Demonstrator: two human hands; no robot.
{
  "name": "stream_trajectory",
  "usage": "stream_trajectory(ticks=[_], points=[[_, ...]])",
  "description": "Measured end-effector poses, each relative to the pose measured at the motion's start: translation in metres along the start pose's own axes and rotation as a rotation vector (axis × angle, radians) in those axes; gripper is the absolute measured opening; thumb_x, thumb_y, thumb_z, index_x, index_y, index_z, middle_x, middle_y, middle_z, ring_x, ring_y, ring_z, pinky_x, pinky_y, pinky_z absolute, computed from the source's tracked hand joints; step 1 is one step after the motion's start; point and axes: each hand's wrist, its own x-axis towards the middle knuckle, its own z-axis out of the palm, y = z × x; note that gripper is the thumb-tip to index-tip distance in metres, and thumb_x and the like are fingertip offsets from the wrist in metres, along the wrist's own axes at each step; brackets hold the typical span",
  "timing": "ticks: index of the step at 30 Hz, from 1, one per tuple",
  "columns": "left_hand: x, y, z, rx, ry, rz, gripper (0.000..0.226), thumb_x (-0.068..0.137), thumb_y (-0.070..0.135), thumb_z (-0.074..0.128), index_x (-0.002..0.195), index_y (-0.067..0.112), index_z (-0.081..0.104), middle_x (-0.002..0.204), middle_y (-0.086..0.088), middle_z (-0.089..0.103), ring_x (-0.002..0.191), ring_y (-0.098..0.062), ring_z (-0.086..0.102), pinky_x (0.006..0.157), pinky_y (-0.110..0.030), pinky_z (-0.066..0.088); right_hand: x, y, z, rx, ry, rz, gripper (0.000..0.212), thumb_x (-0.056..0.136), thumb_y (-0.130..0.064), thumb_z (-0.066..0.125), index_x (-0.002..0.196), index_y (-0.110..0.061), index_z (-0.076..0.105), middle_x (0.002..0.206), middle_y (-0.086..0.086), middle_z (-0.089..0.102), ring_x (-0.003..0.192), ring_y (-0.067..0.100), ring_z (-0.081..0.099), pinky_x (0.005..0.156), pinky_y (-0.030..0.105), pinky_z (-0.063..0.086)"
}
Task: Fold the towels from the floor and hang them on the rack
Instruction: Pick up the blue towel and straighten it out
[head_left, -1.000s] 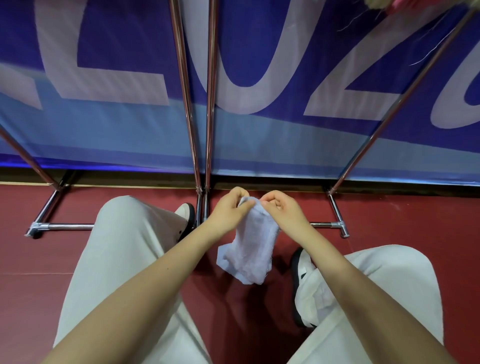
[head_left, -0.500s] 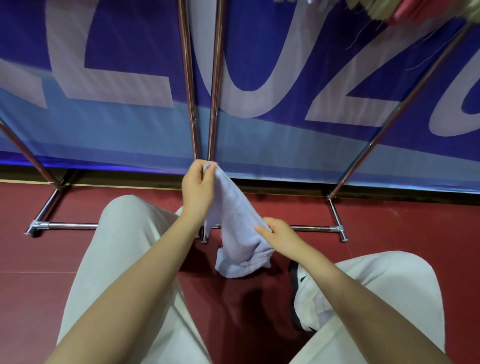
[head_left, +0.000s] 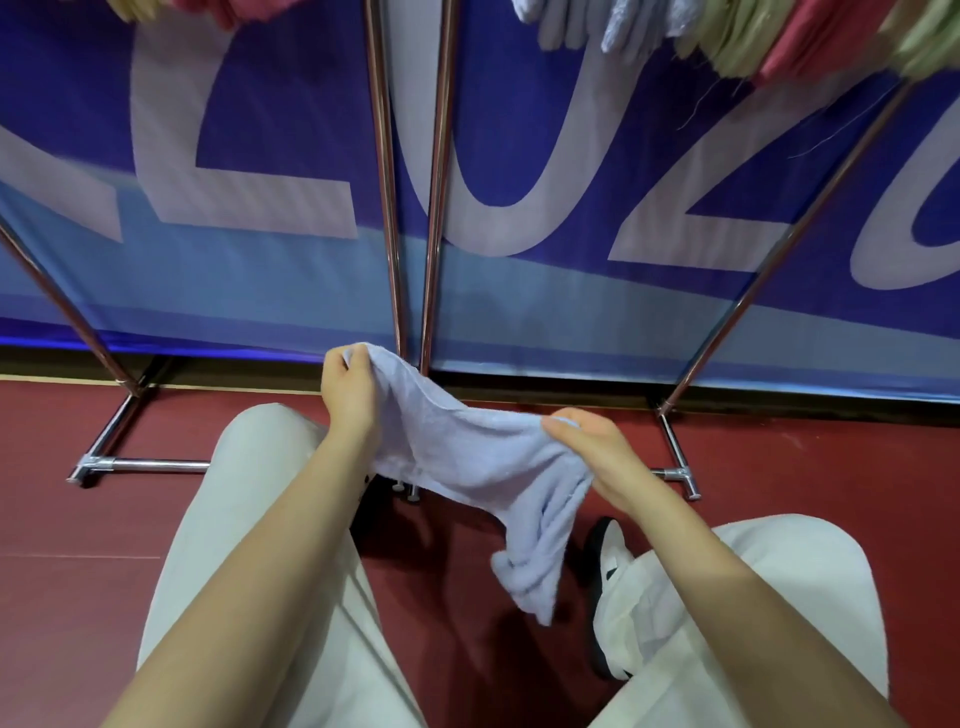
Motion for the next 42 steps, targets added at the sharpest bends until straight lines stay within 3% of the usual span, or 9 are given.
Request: stream_trajectory(ticks=[4, 8, 12, 19, 25, 31, 35, 39, 42], points=[[-0.026, 0.003, 0.016, -0.074, -0.211, -0.085, 0.022, 0.089, 0.012, 0.038, 0.089, 0.011, 0.060, 0.089, 0.001, 0.075, 0.084, -0.018, 0.067, 0.079, -0.030, 0.052, -0.017, -0.026, -0.007, -0.248, 0.059, -0.190, 0.011, 0.087, -0.022, 0.060, 0.077, -0.019, 0.062, 0.073, -0.010, 0.060, 0.072, 0.001, 0.052, 0.070, 0.016, 0.042], [-0.057, -0.011, 0.036, 0.100, -0.365, 0.011, 0.022, 0.093, 0.009, 0.042, 0.078, 0.016, 0.056, 0.065, 0.003, 0.055, 0.056, -0.007, 0.049, 0.057, -0.021, 0.040, -0.028, -0.028, 0.000, -0.401, 0.060, -0.290, 0.019, 0.092, -0.009, 0.056, 0.079, -0.022, 0.062, 0.080, -0.012, 0.065, 0.076, -0.006, 0.056, 0.074, 0.008, 0.041], [-0.075, -0.024, 0.047, 0.180, -0.500, 0.133, 0.027, 0.097, 0.010, 0.043, 0.077, 0.021, 0.058, 0.069, 0.006, 0.052, 0.064, -0.005, 0.048, 0.064, -0.017, 0.040, -0.025, -0.034, 0.008, -0.341, 0.098, -0.366, 0.016, 0.092, -0.005, 0.056, 0.082, -0.013, 0.063, 0.081, -0.009, 0.065, 0.076, -0.007, 0.057, 0.075, 0.007, 0.041], [-0.092, -0.032, 0.044, 0.324, -0.743, 0.238, 0.023, 0.100, 0.020, 0.044, 0.102, 0.020, 0.067, 0.100, 0.013, 0.068, 0.096, -0.002, 0.061, 0.086, -0.019, 0.047, -0.013, -0.033, 0.009, -0.274, 0.208, -0.327, 0.014, 0.093, -0.005, 0.054, 0.085, -0.008, 0.066, 0.082, -0.008, 0.066, 0.076, -0.010, 0.058, 0.072, 0.004, 0.041], [-0.102, -0.034, 0.044, 0.371, -0.846, 0.236, 0.020, 0.100, 0.029, 0.049, 0.088, 0.023, 0.064, 0.081, 0.015, 0.064, 0.078, -0.002, 0.058, 0.078, -0.021, 0.046, -0.004, -0.026, 0.007, -0.199, 0.263, -0.236, 0.014, 0.093, -0.010, 0.053, 0.089, -0.005, 0.066, 0.084, -0.006, 0.067, 0.075, -0.007, 0.059, 0.071, 0.007, 0.045], [-0.095, -0.024, 0.043, 0.205, -0.633, 0.214, 0.019, 0.097, 0.021, 0.055, 0.091, 0.010, 0.069, 0.086, 0.000, 0.071, 0.079, -0.004, 0.062, 0.074, -0.017, 0.048, -0.004, -0.024, 0.006, -0.276, 0.250, -0.250, 0.011, 0.090, -0.010, 0.059, 0.082, -0.014, 0.066, 0.077, -0.008, 0.065, 0.069, -0.007, 0.055, 0.068, 0.005, 0.041], [-0.084, -0.013, 0.039, 0.170, -0.541, 0.250, 0.019, 0.097, 0.017, 0.055, 0.084, 0.020, 0.069, 0.079, 0.010, 0.070, 0.075, 0.007, 0.061, 0.070, -0.010, 0.046, -0.003, -0.008, 0.020, -0.403, 0.113, -0.232, 0.020, 0.092, -0.020, 0.059, 0.073, -0.024, 0.061, 0.065, -0.001, 0.058, 0.061, 0.002, 0.046, 0.061, 0.017, 0.038], [-0.071, -0.003, 0.033, 0.175, -0.477, 0.331, 0.018, 0.096, 0.016, 0.055, 0.084, 0.020, 0.069, 0.081, 0.012, 0.068, 0.076, 0.011, 0.060, 0.070, -0.005, 0.041, 0.001, 0.017, 0.041, -0.474, 0.028, -0.166, 0.032, 0.097, -0.032, 0.052, 0.077, -0.008, 0.057, 0.070, -0.005, 0.056, 0.066, 0.008, 0.046, 0.064, 0.032, 0.041], [-0.059, 0.005, 0.028, 0.149, -0.390, 0.317, 0.019, 0.096, 0.015, 0.054, 0.084, 0.018, 0.069, 0.080, 0.013, 0.068, 0.074, 0.011, 0.059, 0.070, -0.005, 0.041, 0.006, 0.028, 0.045, -0.483, 0.030, -0.134, 0.037, 0.096, -0.032, 0.054, 0.065, -0.014, 0.046, 0.063, -0.005, 0.046, 0.062, 0.011, 0.040, 0.060, 0.030, 0.035]])
